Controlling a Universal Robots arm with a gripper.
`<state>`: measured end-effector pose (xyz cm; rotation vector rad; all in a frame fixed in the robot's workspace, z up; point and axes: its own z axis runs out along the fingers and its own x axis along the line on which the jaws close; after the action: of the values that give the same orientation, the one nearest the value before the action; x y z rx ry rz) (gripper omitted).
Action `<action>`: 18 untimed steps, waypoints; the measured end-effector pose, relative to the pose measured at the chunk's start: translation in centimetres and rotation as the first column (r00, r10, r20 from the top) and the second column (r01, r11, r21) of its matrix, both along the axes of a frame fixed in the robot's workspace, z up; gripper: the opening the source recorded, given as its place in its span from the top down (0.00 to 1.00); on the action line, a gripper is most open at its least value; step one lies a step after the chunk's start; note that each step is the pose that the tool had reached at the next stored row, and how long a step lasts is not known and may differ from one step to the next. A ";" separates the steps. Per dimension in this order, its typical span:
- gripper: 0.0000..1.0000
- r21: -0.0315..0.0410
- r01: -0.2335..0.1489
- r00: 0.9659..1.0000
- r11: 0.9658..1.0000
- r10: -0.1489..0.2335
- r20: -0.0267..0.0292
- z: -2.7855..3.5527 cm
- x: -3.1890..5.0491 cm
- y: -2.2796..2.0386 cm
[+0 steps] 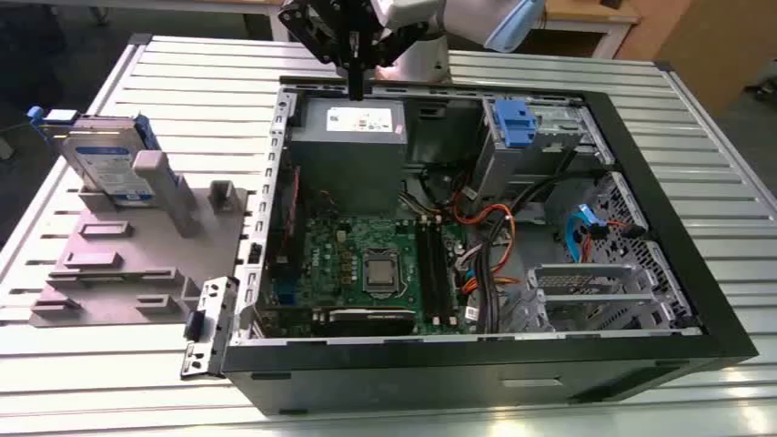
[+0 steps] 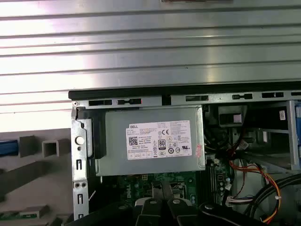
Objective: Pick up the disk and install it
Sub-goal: 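Reach for the disk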
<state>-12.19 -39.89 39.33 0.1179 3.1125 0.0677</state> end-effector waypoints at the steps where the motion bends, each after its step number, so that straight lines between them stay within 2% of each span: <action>1: 0.89 0.000 0.000 1.000 1.000 0.000 0.000 0.00 0.00 0.00; 11: 0.89 0.000 0.000 1.000 1.000 0.000 0.000 0.00 -0.06 0.01; 18: 0.89 0.000 0.000 1.000 1.000 0.000 0.000 -0.01 -0.79 0.00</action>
<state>-12.98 -39.89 39.32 0.1179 3.1125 0.0676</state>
